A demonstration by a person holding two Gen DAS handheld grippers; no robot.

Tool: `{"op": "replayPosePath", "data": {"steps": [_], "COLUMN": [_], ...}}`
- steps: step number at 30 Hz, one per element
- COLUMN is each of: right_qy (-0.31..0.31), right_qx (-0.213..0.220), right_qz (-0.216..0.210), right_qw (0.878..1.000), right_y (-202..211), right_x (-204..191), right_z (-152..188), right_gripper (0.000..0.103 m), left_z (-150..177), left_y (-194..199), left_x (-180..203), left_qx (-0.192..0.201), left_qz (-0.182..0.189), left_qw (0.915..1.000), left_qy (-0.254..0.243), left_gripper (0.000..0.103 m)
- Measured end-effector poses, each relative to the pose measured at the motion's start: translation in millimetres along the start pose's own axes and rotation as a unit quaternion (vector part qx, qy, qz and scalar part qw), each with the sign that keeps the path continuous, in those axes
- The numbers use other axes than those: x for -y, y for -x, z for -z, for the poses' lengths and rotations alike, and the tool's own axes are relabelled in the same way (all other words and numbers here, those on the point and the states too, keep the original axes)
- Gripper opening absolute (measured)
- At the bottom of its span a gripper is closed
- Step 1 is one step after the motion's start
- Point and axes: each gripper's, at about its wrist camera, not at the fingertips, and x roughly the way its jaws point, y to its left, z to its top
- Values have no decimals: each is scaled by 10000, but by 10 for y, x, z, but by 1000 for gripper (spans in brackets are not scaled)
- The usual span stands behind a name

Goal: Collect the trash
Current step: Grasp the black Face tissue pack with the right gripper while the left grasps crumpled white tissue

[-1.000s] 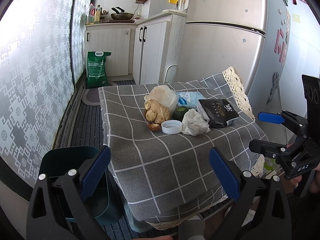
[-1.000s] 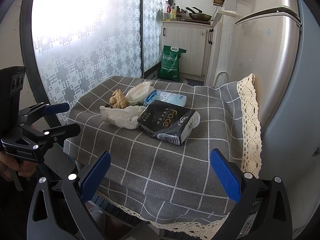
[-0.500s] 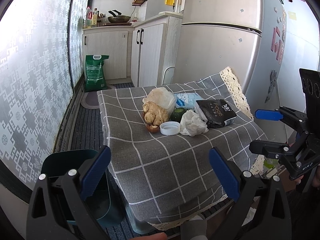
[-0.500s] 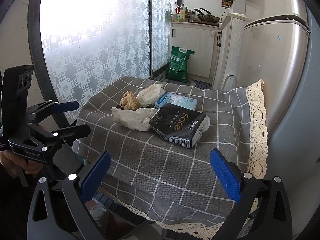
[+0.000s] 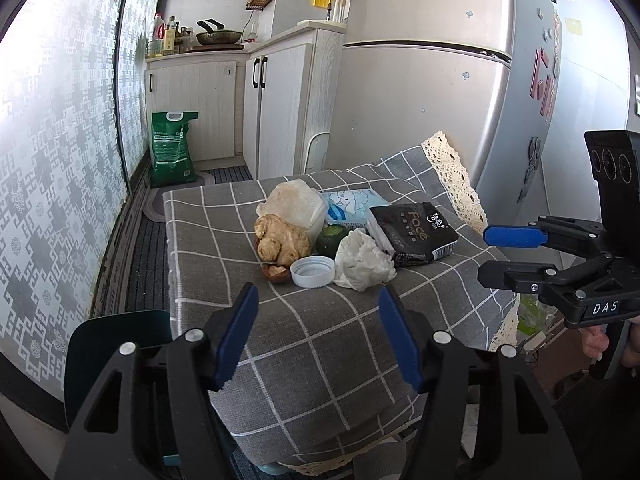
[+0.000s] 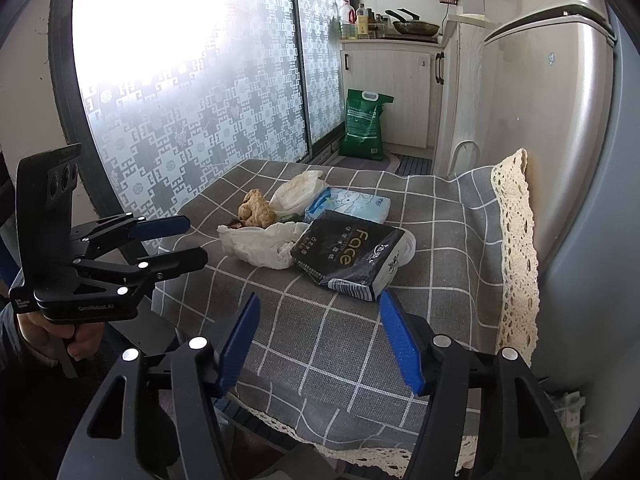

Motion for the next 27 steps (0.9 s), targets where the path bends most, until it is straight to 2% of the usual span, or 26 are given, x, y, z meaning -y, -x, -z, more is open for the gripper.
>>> {"op": "replayPosePath", "data": {"steps": [3, 8, 10, 14, 19, 23, 25, 27], "right_qy": [-60, -120, -162, -241, -368, -419, -422, -413], "right_qx": [-31, -61, -53, -66, -79, -38, -30, -18], "right_qz": [-32, -49, -48, -55, -90, -64, -31, 55], "right_qw": [10000, 9999, 9998, 9997, 9993, 9991, 9991, 9991], "right_y": [-3, -10, -2, 3, 1, 5, -5, -22], "right_x": [32, 94, 124, 175, 221, 216, 198, 181], "right_z": [17, 57, 71, 106, 138, 136, 124, 107], "right_gripper": [51, 48, 45, 44, 41, 40, 40, 40], "left_z": [-31, -44, -46, -75, -106, -126, -129, -124], "left_y": [-72, -206, -235, -264, -298, -322, -329, -340], "left_x": [43, 92, 95, 86, 97, 120, 131, 150], "left_qx": [-49, -216, -229, -222, -279, -300, -325, -339], "left_qz": [60, 143, 119, 185, 385, 677, 704, 641], "left_qw": [10000, 9996, 9996, 9993, 9982, 9963, 9961, 9966], "left_qy": [31, 101, 124, 241, 365, 427, 422, 389], "left_gripper": [64, 50, 49, 47, 31, 29, 19, 15]}}
